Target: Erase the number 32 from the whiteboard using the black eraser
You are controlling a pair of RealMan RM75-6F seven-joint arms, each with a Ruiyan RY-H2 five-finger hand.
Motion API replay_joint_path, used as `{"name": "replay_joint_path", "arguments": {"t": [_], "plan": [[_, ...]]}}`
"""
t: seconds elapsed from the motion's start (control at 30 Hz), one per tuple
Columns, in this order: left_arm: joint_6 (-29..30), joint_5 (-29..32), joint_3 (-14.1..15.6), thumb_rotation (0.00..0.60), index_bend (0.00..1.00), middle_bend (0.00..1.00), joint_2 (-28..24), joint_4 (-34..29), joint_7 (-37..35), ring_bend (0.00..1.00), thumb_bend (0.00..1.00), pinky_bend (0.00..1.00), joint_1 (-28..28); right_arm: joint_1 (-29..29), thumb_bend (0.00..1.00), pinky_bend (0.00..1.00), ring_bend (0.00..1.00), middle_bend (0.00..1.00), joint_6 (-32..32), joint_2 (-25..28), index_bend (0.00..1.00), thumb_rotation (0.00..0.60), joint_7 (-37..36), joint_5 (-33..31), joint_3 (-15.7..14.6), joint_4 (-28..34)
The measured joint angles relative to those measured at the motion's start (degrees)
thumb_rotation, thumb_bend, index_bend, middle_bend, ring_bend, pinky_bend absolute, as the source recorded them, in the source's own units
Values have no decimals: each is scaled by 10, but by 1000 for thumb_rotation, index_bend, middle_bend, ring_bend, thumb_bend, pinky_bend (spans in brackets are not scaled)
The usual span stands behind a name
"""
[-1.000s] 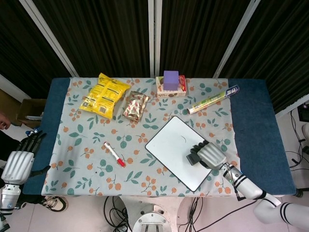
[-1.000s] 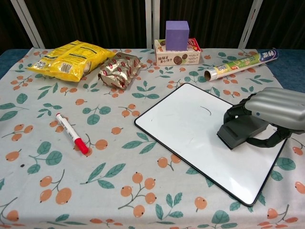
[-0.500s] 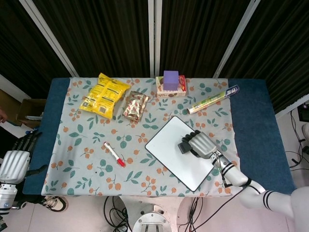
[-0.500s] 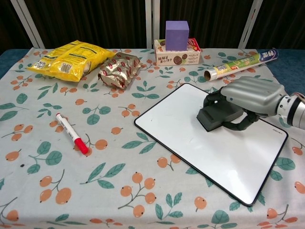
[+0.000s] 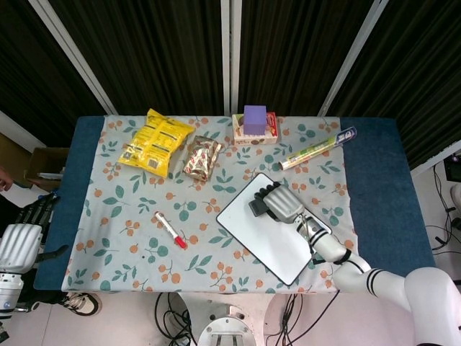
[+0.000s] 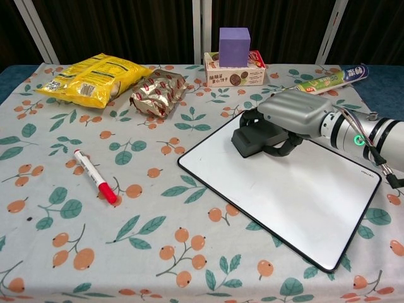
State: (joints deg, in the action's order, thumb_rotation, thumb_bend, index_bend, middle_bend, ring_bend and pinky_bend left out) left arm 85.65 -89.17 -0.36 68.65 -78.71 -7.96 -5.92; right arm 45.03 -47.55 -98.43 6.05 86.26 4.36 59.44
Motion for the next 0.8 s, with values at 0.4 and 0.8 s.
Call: {"name": "replay_joint_path", "arguments": {"t": [0.4,0.8], "plan": [[8,-3,-2,600,26,51,-11,-17,12,73,0,149,2,31,378,637,604,714,12,-35,901,600,-16,1,6,-31],[6,-12,3,600,26,51,-6,-24,19,74,0,149,1,10,377,640,604,715,-44,20,901,600,-1,52,-42,69]]}}
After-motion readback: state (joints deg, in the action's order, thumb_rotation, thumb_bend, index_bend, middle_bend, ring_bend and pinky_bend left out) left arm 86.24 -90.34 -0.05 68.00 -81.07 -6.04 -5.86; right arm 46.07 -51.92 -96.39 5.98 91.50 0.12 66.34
